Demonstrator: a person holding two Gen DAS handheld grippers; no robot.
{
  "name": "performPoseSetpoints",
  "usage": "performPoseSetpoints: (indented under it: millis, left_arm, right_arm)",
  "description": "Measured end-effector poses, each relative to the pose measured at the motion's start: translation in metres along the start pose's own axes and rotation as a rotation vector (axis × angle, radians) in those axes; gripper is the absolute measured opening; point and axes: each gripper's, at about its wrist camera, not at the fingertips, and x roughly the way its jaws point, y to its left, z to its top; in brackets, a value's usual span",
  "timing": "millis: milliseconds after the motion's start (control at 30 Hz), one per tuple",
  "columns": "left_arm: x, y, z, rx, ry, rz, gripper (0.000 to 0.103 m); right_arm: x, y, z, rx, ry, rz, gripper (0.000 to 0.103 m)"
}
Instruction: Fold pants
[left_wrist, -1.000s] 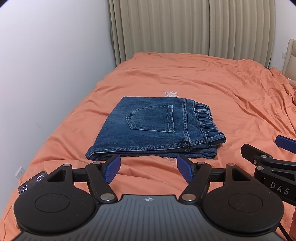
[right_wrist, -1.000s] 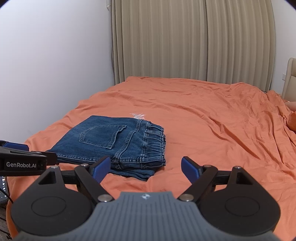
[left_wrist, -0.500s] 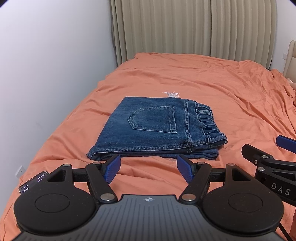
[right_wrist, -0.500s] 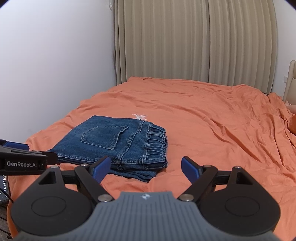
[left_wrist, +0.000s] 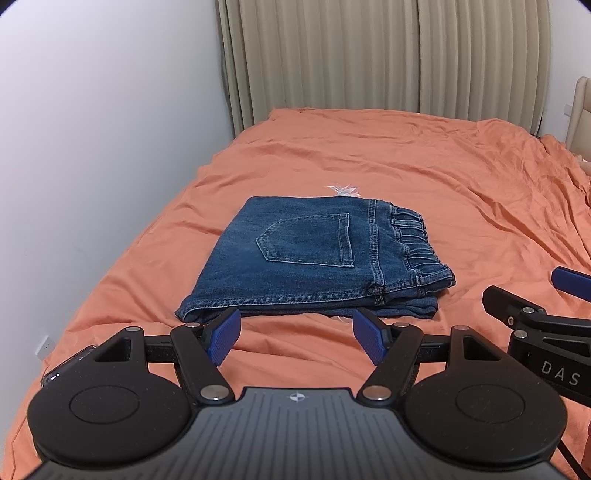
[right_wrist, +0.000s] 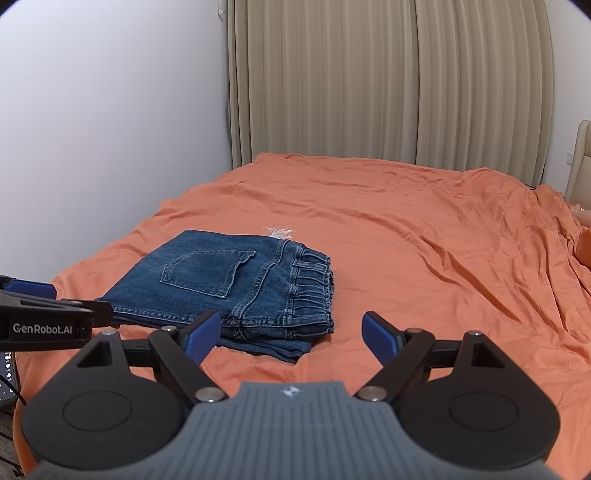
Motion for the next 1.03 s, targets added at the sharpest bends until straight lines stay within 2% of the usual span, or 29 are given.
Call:
performPoseSetpoints:
  millis: [1033]
  left_arm:
    - [-0.0038,-0.0057,-0.0012,0.045,-0.014,0.021,0.081]
  right_arm:
    - [0.0003,-0.0024,-0.0004,0.006,-0.002,0.01,0.08]
